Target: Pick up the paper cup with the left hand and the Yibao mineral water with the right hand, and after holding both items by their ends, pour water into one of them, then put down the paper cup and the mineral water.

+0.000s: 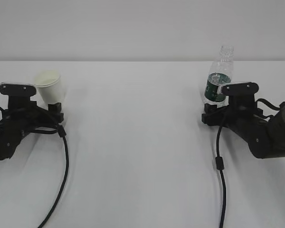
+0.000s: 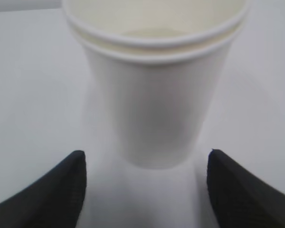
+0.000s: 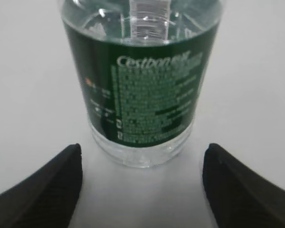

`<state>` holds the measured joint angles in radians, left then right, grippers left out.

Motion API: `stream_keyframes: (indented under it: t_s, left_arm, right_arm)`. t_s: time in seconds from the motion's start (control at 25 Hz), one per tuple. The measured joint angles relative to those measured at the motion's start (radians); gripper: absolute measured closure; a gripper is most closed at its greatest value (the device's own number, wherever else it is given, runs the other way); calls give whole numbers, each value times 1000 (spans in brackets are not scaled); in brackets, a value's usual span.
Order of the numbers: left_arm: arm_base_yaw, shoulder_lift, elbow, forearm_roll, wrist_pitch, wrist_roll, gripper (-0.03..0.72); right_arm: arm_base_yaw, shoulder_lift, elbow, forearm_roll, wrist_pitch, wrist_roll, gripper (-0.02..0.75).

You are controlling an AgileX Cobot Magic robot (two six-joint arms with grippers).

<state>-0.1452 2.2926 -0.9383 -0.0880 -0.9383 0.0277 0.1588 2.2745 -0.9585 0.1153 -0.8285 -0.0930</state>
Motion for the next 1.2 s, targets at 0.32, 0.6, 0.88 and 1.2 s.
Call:
stream_keyframes:
  t_s: [0.32,0.6,0.88,1.2]
  left_arm:
    - [0,-164,106,-6,55,47,115]
    - [0,-413,182,-6,227,53,115]
    - [0,-749,188,32,522,54,115]
    - [0,-1147,196,69,931,54,115]
  right_arm:
    - [0,-200,146,-45,-13,1,134]
    - [0,-498,304,-67,83,-1,134]
    - [0,-857,369,-106,372,-44,134]
    - [0,-1195,375,-108,727,-81,136]
